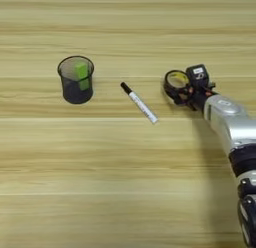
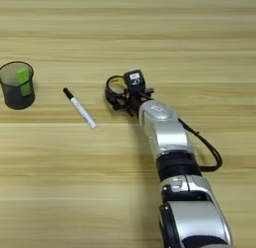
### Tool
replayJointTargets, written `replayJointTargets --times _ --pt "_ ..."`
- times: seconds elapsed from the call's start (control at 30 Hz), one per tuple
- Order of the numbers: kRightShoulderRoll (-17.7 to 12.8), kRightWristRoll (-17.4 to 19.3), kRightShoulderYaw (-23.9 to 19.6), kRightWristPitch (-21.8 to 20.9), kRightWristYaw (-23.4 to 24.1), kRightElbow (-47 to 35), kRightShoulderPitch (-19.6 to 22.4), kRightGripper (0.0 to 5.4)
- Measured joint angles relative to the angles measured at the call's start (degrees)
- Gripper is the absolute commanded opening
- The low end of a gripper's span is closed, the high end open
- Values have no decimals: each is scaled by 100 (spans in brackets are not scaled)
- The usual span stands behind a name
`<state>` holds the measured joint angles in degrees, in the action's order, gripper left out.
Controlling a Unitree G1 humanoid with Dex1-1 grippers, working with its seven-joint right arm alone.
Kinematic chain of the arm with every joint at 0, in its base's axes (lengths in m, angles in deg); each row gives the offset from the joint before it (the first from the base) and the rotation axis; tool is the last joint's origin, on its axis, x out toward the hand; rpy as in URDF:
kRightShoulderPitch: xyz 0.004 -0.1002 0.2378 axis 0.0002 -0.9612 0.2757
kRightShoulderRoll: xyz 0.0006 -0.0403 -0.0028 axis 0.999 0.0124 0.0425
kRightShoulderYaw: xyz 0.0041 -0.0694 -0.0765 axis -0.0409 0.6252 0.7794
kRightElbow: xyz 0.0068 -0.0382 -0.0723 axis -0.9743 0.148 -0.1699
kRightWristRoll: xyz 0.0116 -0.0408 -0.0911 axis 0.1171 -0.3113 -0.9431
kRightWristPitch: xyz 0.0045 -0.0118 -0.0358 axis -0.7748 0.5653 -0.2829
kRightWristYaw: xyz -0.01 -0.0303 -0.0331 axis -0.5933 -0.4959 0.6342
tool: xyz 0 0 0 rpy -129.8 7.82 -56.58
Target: Move the objects on the table
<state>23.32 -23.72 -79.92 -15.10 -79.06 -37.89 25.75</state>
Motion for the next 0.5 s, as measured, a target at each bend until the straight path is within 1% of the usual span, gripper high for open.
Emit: replayJointTargets --times 0.1,0.23,0.43,0.5 --pt "82 -42 115 -4 -37 75 18 404" --pt "208 -140 192 -27 -92 389 70 404" --pt "270 -174 210 -195 -109 619 175 404" --pt "278 -178 210 -269 -109 679 186 440"
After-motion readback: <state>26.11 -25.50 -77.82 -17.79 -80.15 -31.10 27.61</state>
